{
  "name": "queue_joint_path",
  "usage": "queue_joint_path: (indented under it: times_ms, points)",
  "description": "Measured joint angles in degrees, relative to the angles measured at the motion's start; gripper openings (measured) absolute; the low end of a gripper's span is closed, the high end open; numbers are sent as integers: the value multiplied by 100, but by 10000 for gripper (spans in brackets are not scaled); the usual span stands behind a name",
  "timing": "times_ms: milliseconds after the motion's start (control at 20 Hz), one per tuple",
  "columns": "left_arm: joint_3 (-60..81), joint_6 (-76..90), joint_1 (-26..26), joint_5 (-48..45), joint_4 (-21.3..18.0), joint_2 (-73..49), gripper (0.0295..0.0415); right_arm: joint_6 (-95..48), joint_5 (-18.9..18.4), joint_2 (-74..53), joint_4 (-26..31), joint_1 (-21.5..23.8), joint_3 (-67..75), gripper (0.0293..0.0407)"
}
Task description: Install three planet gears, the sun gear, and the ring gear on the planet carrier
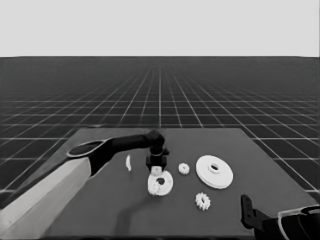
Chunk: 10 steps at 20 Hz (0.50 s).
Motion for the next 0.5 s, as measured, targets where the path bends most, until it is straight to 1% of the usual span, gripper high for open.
queue_joint_path:
  times_ms: [100, 150, 200, 250, 350, 500]
  points:
    - [-9, 5, 7, -5, 6, 3, 312, 0, 0, 0, 0, 0, 0, 385]
    - [-11, 6, 8, -7, 7, 4, 344, 0, 0, 0, 0, 0, 0, 385]
    - [-12, 6, 8, -7, 8, 5, 372, 0, 0, 0, 0, 0, 0, 385]
    - [-13, 7, 8, -8, 8, 5, 381, 0, 0, 0, 0, 0, 0, 385]
    - [-14, 7, 9, -8, 9, 5, 384, 0, 0, 0, 0, 0, 0, 385]
    - [-14, 7, 9, -9, 9, 5, 385, 0, 0, 0, 0, 0, 0, 385]
